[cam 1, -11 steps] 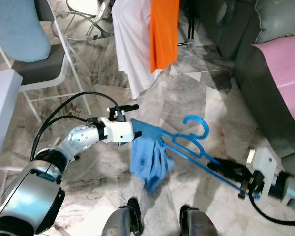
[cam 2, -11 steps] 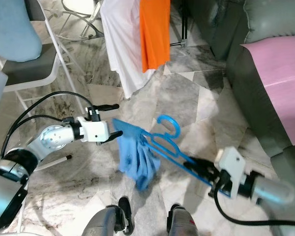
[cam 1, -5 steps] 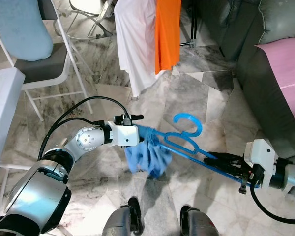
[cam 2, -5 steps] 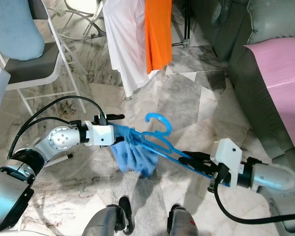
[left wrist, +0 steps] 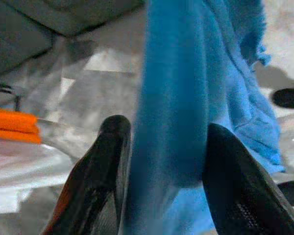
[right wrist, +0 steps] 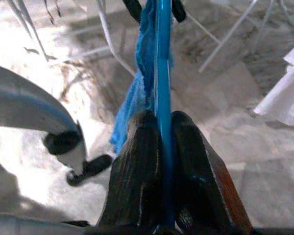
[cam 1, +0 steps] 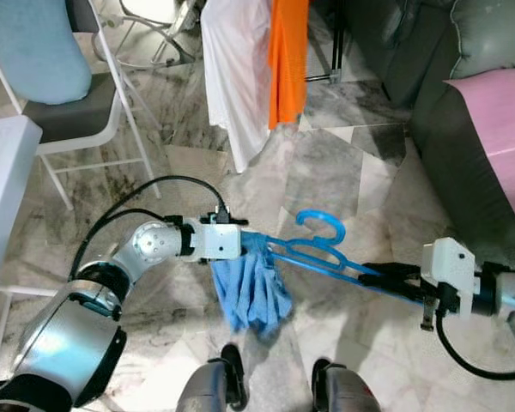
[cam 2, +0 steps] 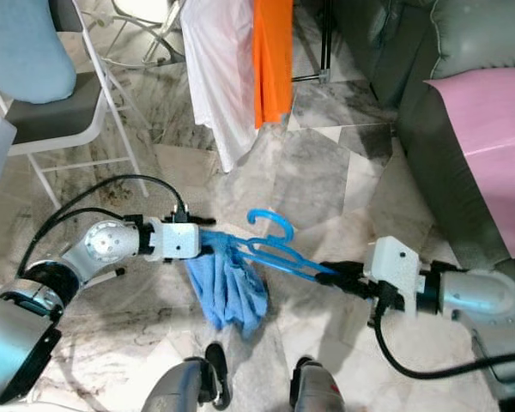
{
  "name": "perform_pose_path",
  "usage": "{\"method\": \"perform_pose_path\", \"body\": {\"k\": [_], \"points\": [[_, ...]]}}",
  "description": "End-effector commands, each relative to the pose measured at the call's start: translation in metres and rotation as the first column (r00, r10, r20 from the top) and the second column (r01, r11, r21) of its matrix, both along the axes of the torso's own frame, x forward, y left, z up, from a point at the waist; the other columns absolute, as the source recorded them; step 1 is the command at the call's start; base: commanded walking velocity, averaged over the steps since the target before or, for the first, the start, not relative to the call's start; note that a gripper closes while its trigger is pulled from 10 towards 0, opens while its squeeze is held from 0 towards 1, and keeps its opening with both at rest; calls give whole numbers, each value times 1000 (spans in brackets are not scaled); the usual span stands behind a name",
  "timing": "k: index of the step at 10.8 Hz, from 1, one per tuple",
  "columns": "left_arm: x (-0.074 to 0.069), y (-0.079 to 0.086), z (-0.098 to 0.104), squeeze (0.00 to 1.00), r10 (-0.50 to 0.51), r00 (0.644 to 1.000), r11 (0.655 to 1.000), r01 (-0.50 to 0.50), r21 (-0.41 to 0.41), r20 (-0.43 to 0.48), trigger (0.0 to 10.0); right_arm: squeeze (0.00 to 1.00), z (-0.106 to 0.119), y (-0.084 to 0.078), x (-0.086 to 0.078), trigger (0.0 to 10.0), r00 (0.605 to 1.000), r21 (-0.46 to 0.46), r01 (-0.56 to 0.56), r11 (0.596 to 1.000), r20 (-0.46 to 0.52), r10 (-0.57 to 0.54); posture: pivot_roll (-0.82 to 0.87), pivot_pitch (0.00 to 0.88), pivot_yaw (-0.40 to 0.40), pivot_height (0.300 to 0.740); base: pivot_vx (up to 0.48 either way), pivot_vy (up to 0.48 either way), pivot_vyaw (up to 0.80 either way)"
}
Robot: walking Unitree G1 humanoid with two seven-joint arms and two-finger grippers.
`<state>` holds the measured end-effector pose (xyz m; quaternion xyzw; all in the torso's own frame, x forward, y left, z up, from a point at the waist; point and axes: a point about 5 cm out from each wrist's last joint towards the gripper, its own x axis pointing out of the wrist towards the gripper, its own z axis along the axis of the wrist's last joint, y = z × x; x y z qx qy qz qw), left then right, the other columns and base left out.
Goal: Hang hanger
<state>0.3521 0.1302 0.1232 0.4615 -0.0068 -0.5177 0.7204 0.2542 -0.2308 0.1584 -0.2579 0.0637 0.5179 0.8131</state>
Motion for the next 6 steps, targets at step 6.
{"method": "perform_pose_path", "body": {"k": [6], "points": [[-13, 9, -29, 0, 87, 980, 993, -99, -61, -181, 0, 0, -8, 12, 21, 10000, 994, -27, -24, 999, 106, 27, -173, 235, 55, 740, 0, 0, 0]]}}
